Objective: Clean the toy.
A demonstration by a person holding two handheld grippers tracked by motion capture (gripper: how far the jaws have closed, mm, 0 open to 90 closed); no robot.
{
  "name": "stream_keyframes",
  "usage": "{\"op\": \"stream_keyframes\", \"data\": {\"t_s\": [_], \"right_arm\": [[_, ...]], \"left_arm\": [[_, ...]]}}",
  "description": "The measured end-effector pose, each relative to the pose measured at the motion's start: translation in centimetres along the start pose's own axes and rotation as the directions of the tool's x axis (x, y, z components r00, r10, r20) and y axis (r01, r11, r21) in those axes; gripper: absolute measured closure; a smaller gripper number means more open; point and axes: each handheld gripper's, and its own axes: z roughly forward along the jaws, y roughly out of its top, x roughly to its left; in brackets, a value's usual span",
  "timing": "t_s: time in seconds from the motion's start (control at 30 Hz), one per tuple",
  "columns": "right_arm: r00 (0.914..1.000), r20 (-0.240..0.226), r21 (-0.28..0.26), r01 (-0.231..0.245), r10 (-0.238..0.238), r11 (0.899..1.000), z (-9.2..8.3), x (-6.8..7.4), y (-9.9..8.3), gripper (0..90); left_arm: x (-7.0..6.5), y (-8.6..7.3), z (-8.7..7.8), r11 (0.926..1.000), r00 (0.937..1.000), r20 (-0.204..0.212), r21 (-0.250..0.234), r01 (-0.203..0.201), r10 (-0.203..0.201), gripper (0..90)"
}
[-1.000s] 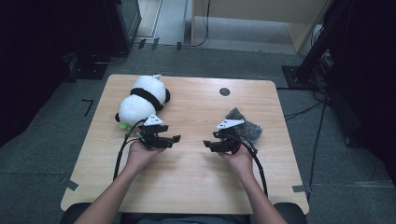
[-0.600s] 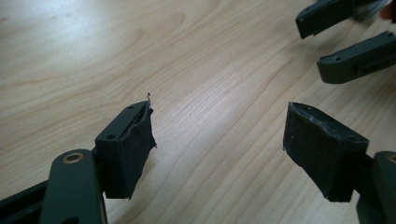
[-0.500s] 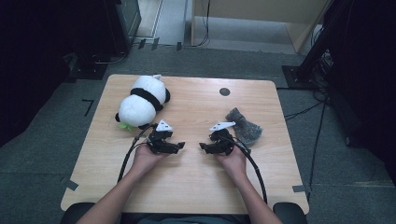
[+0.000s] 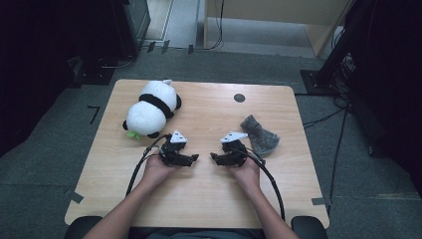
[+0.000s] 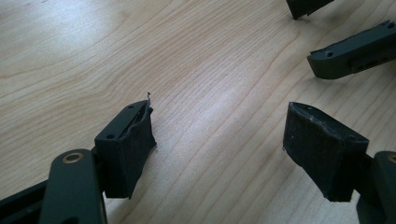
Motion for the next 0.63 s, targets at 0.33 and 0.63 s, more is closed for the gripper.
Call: {"op": "stream_keyframes", "data": {"t_s": [0.33, 0.63], "right_arm": [[1.0000, 0.001, 0.000, 0.000, 0.000, 1.000, 0.02, 0.08, -0.02, 34.3], [1.0000, 0.004, 0.000, 0.007, -0.007, 1.000, 0.04, 0.13, -0.03, 33.7]], "left_arm": [[0.04, -0.11, 0.01, 0.9998, 0.9998, 0.004, -0.005, -0.019, 0.019, 24.1], [0.05, -0.35, 0.02, 0.9994, 0.9996, 0.004, -0.023, -0.027, 0.028, 24.0]]}}
